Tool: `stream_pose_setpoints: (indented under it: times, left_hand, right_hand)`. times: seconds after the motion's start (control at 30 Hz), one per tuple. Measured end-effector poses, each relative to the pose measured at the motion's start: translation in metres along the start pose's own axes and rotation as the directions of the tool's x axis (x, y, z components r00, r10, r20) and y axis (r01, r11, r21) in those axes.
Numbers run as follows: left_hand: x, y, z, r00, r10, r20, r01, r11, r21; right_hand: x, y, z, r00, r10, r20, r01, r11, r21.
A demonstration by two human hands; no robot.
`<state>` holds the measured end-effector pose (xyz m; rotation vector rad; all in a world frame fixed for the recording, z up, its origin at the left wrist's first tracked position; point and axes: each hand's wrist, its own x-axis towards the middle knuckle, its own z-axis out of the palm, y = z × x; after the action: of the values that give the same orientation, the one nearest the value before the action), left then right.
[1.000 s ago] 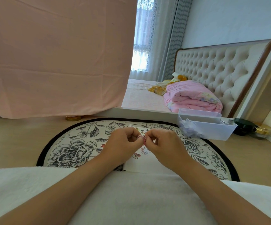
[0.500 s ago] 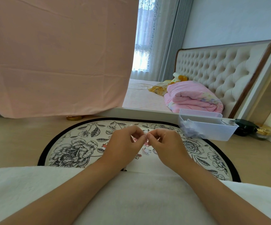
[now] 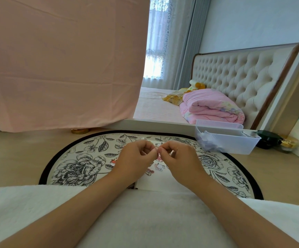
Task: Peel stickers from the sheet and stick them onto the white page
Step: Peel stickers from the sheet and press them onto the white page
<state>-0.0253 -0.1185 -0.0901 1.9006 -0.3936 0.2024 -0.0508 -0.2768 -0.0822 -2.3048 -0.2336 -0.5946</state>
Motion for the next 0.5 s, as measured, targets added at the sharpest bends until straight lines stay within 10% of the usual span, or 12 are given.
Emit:
stream_pose_setpoints:
  times: [0.5]
  left_hand:
    - [-0.001, 0.002, 0.0, 0.999, 0.044, 0.013, -0.044, 0.998, -0.043]
  right_hand:
    - [0.005, -0.004, -0.014, 0.975, 0.182, 0.13, -0.218, 0.9, 0.377]
